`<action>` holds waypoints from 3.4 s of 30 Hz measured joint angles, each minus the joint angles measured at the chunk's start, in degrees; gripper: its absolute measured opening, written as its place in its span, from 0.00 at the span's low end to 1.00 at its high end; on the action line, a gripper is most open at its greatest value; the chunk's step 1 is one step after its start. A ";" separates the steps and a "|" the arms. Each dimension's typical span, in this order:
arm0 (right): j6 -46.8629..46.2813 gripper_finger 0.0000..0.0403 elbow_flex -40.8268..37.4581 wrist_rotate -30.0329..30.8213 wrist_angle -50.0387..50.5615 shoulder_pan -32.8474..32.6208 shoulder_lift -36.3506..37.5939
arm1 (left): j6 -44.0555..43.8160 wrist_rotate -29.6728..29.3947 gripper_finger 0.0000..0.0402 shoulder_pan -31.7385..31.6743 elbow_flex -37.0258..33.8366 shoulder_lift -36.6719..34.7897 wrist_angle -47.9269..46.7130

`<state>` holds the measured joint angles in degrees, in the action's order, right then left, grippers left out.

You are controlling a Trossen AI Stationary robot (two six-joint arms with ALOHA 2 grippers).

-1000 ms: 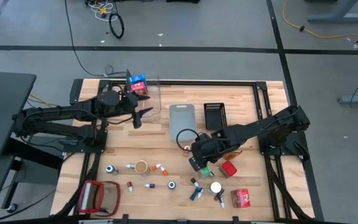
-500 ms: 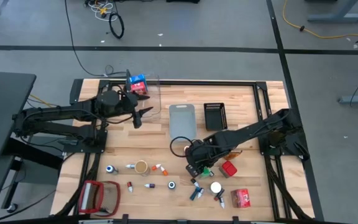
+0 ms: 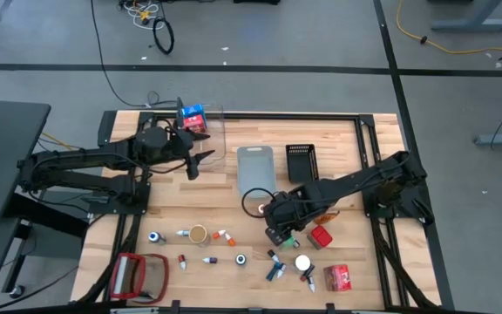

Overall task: Pick & Place Kitchen Items
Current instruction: Put the green cereal box into the transparent bin

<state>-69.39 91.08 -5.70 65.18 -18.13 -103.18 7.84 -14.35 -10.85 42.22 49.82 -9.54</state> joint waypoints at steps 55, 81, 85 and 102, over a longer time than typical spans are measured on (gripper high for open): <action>4.12 0.58 -0.29 -1.83 -2.65 0.42 -4.40 | -0.53 0.05 0.58 0.00 -0.02 0.00 -0.03; 14.64 0.30 -1.74 -4.19 -4.10 1.68 -5.88 | -0.35 0.72 0.58 -0.01 -0.02 0.00 -0.03; 15.86 0.25 -1.63 -6.61 -4.59 2.42 -4.75 | -0.35 0.70 0.58 -0.02 -0.02 0.00 -0.04; 46.79 0.28 15.73 7.75 -0.40 5.94 -2.78 | -0.42 5.82 0.58 -0.01 -0.04 0.42 3.38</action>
<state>-22.61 106.81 2.05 64.78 -12.19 -105.95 7.42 -8.53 -10.86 42.17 50.24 -6.15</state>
